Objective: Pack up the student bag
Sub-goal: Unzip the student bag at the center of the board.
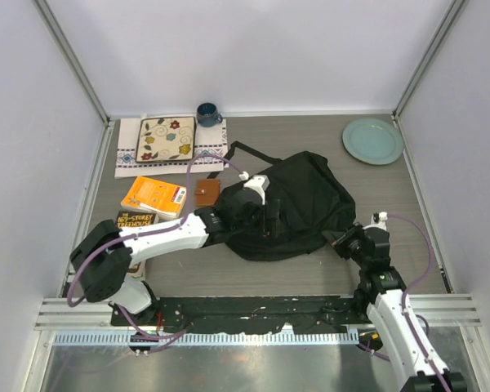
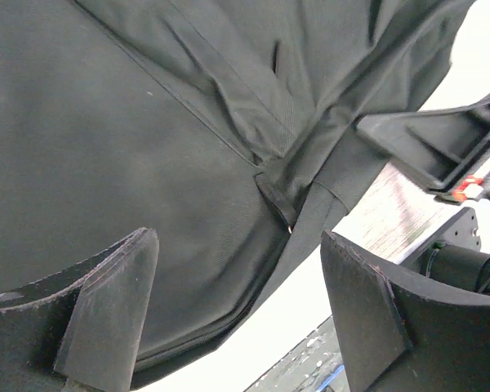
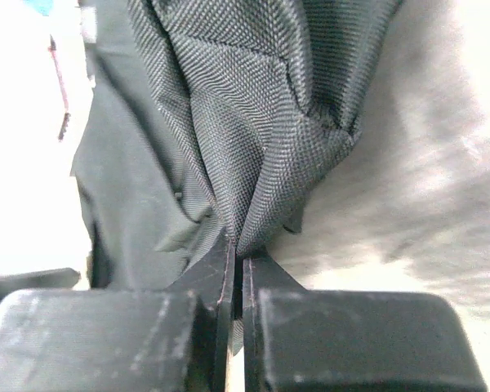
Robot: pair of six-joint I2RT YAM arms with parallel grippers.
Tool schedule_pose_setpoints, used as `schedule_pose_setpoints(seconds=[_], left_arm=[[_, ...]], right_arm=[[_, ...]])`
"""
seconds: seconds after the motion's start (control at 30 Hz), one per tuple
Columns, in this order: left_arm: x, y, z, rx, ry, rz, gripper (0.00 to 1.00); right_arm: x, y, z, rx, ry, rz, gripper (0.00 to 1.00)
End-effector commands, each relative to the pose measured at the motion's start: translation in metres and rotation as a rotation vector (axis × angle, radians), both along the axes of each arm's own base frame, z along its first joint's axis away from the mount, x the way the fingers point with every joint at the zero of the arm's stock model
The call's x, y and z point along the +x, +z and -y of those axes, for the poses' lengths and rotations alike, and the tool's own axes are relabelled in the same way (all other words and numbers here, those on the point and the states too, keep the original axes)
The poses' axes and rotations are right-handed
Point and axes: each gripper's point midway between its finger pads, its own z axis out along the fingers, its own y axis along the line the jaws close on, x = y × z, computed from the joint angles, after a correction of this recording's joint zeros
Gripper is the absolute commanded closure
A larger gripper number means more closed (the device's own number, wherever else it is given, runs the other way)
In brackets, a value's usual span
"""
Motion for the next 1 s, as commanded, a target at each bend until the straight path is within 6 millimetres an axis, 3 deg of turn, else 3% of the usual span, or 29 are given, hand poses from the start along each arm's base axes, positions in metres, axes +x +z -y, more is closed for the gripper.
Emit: schedule_pose_setpoints(seconds=[0.0, 0.07, 0.1, 0.17, 0.27, 0.33, 0.47, 0.63, 0.83, 0.87, 0.97], left_arm=[[-0.007, 0.004, 0.036, -0.075, -0.059, -0.007, 0.17], [-0.01, -0.007, 0.044, -0.086, -0.066, -0.023, 0.18], [-0.014, -0.01, 0.048, -0.096, -0.071, -0.038, 0.18], [-0.017, -0.024, 0.054, -0.097, -0.074, -0.053, 0.19], [-0.016, -0.037, 0.061, -0.128, -0.043, -0.08, 0.21], [-0.015, -0.035, 0.068, -0.184, -0.036, -0.088, 0.22], [-0.017, -0.037, 0.086, -0.249, -0.063, -0.125, 0.26], [-0.02, -0.045, 0.102, -0.31, -0.078, -0.174, 0.53], [-0.017, -0.054, 0.103, -0.298, -0.058, -0.179, 0.87], [-0.017, -0.056, 0.102, -0.293, -0.056, -0.179, 0.97], [-0.016, -0.056, 0.097, -0.276, -0.046, -0.168, 1.0]], right_arm=[[-0.002, 0.008, -0.018, 0.04, 0.12, 0.213, 1.0], [-0.001, 0.017, -0.022, 0.05, 0.144, 0.289, 1.0], [0.002, 0.035, -0.022, 0.039, 0.152, 0.384, 1.0], [0.002, 0.043, -0.021, 0.01, 0.16, 0.415, 1.0], [0.002, 0.037, -0.021, -0.02, 0.179, 0.383, 1.0], [-0.001, 0.024, -0.018, -0.017, 0.158, 0.309, 1.0], [-0.006, 0.018, -0.017, -0.014, 0.156, 0.25, 1.0], [-0.007, 0.017, -0.018, -0.018, 0.161, 0.245, 1.0], [-0.008, 0.018, -0.019, -0.012, 0.168, 0.245, 1.0], [-0.008, 0.018, -0.019, -0.012, 0.167, 0.247, 1.0], [-0.008, 0.015, -0.017, -0.016, 0.153, 0.23, 1.0]])
